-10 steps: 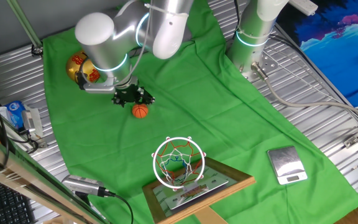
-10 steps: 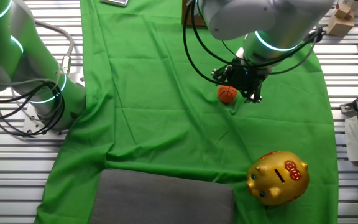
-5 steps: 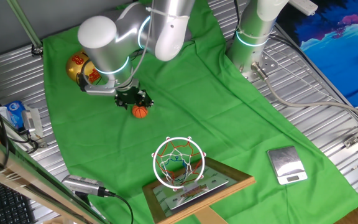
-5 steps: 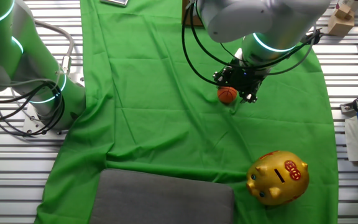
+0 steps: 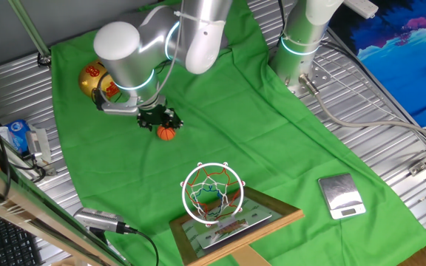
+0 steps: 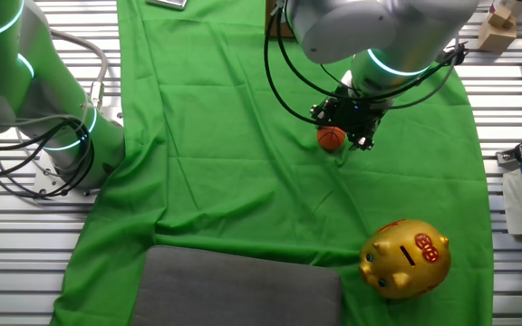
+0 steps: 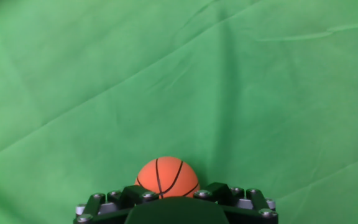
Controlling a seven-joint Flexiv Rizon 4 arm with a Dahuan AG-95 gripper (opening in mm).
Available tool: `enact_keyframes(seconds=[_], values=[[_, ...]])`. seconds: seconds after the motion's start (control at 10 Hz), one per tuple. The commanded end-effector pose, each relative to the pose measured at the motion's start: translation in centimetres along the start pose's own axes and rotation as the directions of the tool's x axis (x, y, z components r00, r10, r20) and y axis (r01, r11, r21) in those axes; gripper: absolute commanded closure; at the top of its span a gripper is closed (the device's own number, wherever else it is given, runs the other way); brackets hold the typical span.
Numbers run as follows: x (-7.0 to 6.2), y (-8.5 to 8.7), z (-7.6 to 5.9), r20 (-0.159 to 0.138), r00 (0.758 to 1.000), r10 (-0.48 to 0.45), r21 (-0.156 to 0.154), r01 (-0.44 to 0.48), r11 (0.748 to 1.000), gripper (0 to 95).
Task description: Grab a basketball, release it and shoot it into the basket
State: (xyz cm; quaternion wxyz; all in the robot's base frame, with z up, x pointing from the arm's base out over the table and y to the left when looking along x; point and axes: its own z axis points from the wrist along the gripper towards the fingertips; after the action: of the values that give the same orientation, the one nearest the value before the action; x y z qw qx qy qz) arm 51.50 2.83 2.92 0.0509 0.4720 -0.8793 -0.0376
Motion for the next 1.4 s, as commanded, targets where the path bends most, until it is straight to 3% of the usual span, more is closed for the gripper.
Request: enact_keyframes(seconds=[0.1,0.3,1.0,1.4], values=[[0.0,-0.1,0.0,-0.006,1.000,0.008,0.002,-0.008,1.000,57.0],[-0.1,-0.1,0.0,-0.008,1.000,0.028,0.000,-0.028,1.000,95.0],[-0.1,-0.1,-0.4,0.007,0.997,0.077,-0.020,-0.077,0.997,95.0],[-0.2,-0.1,-2.3,0.002,0.996,0.090,-0.025,-0.090,0.996,95.0]])
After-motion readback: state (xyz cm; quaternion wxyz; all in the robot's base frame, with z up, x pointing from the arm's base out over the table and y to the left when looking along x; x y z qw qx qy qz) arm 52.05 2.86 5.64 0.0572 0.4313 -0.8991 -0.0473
